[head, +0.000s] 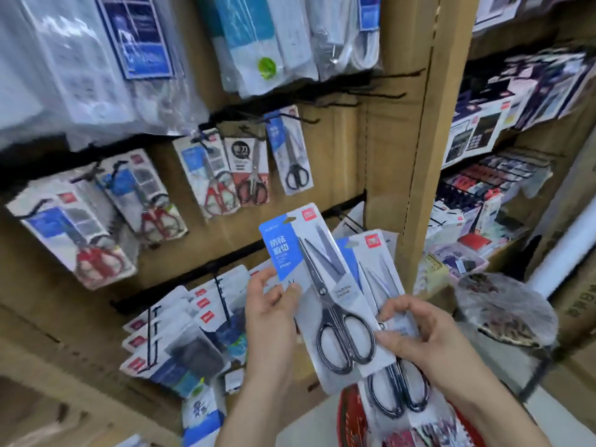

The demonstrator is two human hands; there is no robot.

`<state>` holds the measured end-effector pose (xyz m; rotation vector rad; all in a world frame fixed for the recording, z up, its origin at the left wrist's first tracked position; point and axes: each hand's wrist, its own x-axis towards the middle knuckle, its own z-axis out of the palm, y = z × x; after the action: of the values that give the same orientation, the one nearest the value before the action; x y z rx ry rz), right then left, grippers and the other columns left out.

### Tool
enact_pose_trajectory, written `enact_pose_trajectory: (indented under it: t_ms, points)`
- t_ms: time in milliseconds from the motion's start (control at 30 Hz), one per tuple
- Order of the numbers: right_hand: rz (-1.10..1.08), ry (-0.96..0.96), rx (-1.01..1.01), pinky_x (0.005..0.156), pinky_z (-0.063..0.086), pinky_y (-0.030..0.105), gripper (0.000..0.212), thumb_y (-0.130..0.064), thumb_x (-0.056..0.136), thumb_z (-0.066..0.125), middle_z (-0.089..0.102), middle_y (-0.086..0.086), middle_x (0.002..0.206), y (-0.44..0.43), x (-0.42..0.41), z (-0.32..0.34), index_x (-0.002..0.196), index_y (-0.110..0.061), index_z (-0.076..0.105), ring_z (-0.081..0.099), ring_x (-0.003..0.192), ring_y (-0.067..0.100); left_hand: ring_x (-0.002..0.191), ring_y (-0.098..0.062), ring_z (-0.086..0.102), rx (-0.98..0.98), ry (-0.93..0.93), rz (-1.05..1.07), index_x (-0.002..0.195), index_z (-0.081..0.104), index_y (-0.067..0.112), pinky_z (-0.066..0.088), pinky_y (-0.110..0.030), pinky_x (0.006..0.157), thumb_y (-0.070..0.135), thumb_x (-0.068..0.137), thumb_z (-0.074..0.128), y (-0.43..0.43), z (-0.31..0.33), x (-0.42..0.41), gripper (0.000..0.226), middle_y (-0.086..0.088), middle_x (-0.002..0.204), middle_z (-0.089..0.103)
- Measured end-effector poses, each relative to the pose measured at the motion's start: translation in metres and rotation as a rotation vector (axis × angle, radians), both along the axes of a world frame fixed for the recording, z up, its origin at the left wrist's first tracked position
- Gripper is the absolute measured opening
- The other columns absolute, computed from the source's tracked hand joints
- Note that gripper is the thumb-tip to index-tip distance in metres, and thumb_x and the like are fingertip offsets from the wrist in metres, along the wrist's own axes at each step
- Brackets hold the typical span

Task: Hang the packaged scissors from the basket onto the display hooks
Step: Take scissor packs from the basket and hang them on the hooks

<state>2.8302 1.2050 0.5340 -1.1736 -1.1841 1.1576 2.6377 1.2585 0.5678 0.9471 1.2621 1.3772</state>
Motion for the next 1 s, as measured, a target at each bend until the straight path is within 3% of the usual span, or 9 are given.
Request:
enact_pose_trajectory:
  t_ms: [67,167,333,400,500,600,667,833,1000]
  points:
    - [0.029,-0.044,0.027,0.074,0.039,0.015,0.017,-0.022,0.066,0.079,0.065,-0.009,0.086,0.006,-0.022,0.005,0.077,-0.024,0.067,0.057,0.086,0.003,0.074,-0.026,0.062,-0.021,0.048,-0.037,0.103,0.063,0.020,0.045,-0.034,0.060,0.006,0.094,0.057,0.003,0.009,-0.031,0.018,-0.018,0.093,0.071]
    - [0.076,-0.041,0.061,0.070,0.039,0.012,0.016,-0.018,0.067,0.079,0.063,-0.007,0.082,0.014,-0.058,0.012,0.072,-0.023,0.064,0.056,0.082,0.004,0.073,-0.023,0.063,0.026,0.137,-0.075,0.093,0.068,0.020,0.048,-0.038,0.066,0.015,0.098,0.055,0.011,0.025,-0.079,0.014,-0.005,0.087,0.075]
    - [-0.011,-0.014,0.130,0.070,0.041,0.014,0.022,-0.004,0.070,0.078,0.063,-0.004,0.077,0.026,-0.115,0.011,0.070,-0.021,0.064,0.056,0.077,0.008,0.071,-0.012,0.068,0.141,0.217,-0.084,0.101,0.066,0.020,0.055,-0.025,0.059,0.017,0.101,0.052,0.027,0.048,-0.129,0.014,0.005,0.088,0.077]
    - [-0.094,0.026,0.127,0.070,0.042,0.016,0.024,-0.009,0.067,0.084,0.062,0.001,0.078,0.028,-0.127,0.008,0.069,-0.021,0.063,0.056,0.076,0.011,0.075,-0.013,0.070,0.160,0.252,-0.099,0.102,0.065,0.020,0.057,-0.028,0.063,0.015,0.101,0.052,0.031,0.049,-0.137,0.014,0.006,0.088,0.077]
    - [-0.182,0.068,0.105,0.070,0.044,0.015,0.041,-0.037,0.052,0.095,0.061,0.007,0.080,0.026,-0.133,0.005,0.068,-0.018,0.062,0.056,0.075,0.011,0.080,-0.028,0.070,0.169,0.268,-0.150,0.102,0.066,0.023,0.057,-0.046,0.074,0.016,0.102,0.051,0.032,0.048,-0.138,0.016,0.005,0.089,0.076]
    - [-0.238,0.129,0.089,0.073,0.043,0.017,0.030,-0.028,0.058,0.088,0.059,0.010,0.082,0.030,-0.135,0.008,0.067,-0.016,0.061,0.054,0.078,0.015,0.087,-0.028,0.071,0.157,0.251,-0.247,0.105,0.065,0.034,0.056,-0.049,0.082,0.018,0.102,0.050,0.038,0.048,-0.131,0.021,0.007,0.093,0.076]
    - [-0.286,0.110,0.103,0.081,0.043,0.026,0.038,-0.036,0.058,0.091,0.059,0.006,0.082,0.038,-0.133,0.007,0.070,-0.017,0.061,0.054,0.080,0.017,0.088,-0.025,0.072,0.146,0.276,-0.332,0.108,0.061,0.044,0.056,-0.051,0.086,0.021,0.100,0.053,0.046,0.047,-0.121,0.025,0.005,0.094,0.075]
    - [-0.461,0.190,0.096,0.100,0.043,0.043,0.013,0.007,0.080,0.070,0.066,0.017,0.102,0.059,-0.117,0.003,0.087,-0.001,0.062,0.060,0.099,0.023,0.084,-0.014,0.070,0.210,0.402,-0.423,0.108,0.057,0.049,0.057,-0.047,0.083,0.019,0.096,0.058,0.073,0.052,-0.082,0.032,0.012,0.090,0.074]
    - [-0.543,0.198,0.118,0.090,0.045,0.033,0.017,0.003,0.083,0.069,0.068,0.001,0.093,0.091,-0.085,0.000,0.080,-0.014,0.066,0.060,0.092,0.019,0.088,-0.009,0.069,0.251,0.454,-0.465,0.114,0.060,0.042,0.057,-0.044,0.085,0.019,0.095,0.058,0.112,0.061,-0.040,0.030,0.010,0.095,0.074]
